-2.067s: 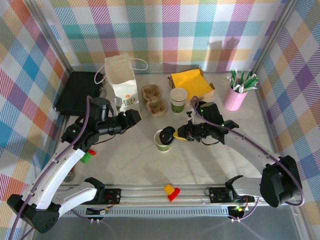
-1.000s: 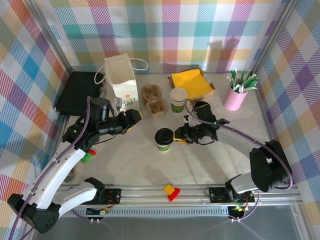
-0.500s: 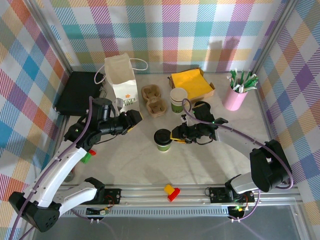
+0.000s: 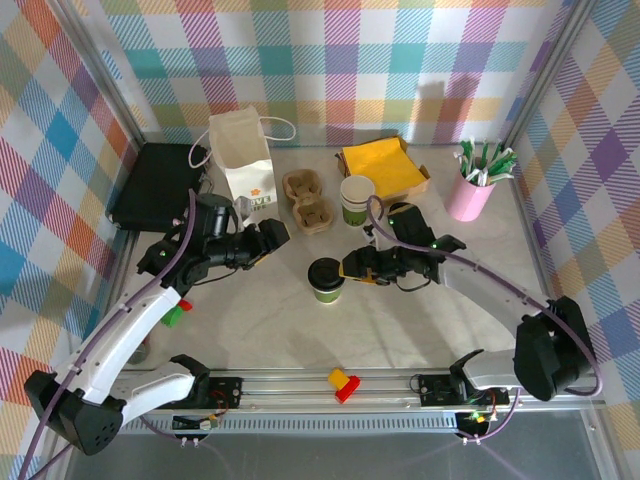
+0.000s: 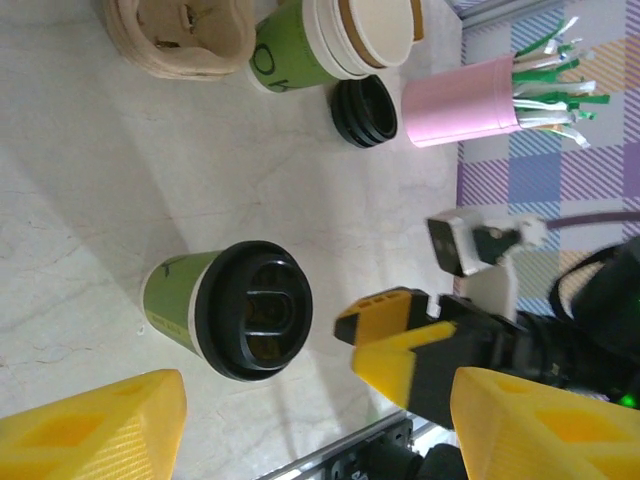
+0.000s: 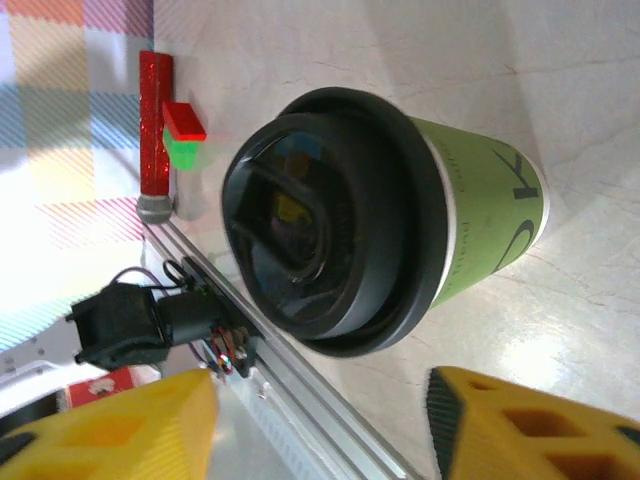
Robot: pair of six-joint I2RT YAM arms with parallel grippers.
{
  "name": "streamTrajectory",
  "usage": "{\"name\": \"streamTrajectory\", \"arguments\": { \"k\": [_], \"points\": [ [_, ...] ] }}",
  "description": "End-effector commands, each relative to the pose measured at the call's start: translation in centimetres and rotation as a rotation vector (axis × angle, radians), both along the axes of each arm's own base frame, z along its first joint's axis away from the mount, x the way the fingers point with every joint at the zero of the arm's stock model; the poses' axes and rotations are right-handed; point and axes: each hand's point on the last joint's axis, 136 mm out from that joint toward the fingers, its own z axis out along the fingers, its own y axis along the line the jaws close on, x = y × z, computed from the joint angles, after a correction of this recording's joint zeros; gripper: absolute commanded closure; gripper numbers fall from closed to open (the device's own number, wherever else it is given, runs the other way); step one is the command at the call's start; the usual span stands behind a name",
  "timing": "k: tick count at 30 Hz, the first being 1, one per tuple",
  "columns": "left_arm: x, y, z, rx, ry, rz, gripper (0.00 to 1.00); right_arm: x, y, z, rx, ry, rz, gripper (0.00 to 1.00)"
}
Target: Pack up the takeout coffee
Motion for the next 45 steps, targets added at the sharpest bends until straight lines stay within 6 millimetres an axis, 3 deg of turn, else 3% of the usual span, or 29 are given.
{"name": "streamTrajectory", "arguments": {
  "k": [1,5,13,24,32,45],
  "points": [
    [0.6,0.6,-0.2,0.092,-0.058,-0.005,0.29,0.0,-0.2,1.6,0.011,-0.090,0.011,0.28],
    [1.1,-0.4,-1.7,0.163,-0.104,-0.050,0.29,0.2,-0.6,1.7,0.032,-0.137,-0.038,0.19],
    [1.0,-5.1,-6.2,0.173,-0.106,-0.218,0.24,1.4,-1.1,0.4,0.007,-0.187,-0.096,0.19],
    [0.6,-6.3,-11.8,0.191,0.005,-0.286,0.26,2.6,-0.5,-0.8,0.032,-0.178,-0.126,0.22],
    [0.0,-7.1,-12.9,0.156,0.019,-0.334,0.34,2.5,-0.5,-2.1,0.009,-0.139,-0.129,0.25],
    [-0.6,-6.6,-13.8,0.170,0.034,-0.333,0.39,2.2,1.0,-3.2,-0.006,-0.091,-0.074,0.30]
  ]
}}
